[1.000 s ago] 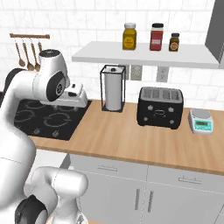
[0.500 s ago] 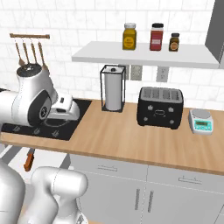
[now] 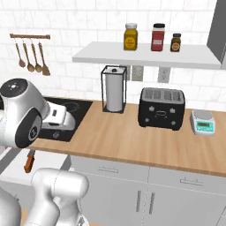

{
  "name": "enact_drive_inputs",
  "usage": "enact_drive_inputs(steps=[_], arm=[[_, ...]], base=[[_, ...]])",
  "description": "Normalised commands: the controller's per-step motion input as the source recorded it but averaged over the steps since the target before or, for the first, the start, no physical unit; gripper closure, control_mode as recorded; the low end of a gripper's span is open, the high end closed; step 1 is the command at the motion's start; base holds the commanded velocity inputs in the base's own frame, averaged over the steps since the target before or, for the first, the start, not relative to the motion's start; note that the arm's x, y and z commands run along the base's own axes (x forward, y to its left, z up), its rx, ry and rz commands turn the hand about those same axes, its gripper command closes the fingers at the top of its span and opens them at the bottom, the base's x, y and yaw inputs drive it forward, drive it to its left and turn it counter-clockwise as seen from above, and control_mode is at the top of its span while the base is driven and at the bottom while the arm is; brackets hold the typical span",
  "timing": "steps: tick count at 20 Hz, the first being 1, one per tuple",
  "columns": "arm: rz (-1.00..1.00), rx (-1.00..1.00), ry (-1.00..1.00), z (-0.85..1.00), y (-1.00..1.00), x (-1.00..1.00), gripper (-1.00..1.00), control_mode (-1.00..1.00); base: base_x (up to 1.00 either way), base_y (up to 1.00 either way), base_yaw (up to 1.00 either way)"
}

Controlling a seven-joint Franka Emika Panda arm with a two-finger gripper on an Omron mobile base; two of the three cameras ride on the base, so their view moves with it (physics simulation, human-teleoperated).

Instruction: Pick up the knife from the drawer and place it on the cutting board. Then place the meat from the plate to the cutting board.

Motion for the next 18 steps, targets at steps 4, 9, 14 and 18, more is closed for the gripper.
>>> enact_drive_inputs(steps=[4, 9, 14, 18], arm=[[0.0, 0.0, 0.0, 0.0, 0.0, 0.0, -1.0, 1.0], [0.0, 0.0, 0.0, 0.0, 0.0, 0.0, -1.0, 1.0], [0.0, 0.0, 0.0, 0.0, 0.0, 0.0, -1.0, 1.0], [0.0, 0.0, 0.0, 0.0, 0.0, 0.0, -1.0, 1.0]], base=[[-0.03, -0.05, 0.03], [-0.19, -0.3, 0.42], [-0.36, -0.55, 0.64], [-0.42, -0.68, 0.64]])
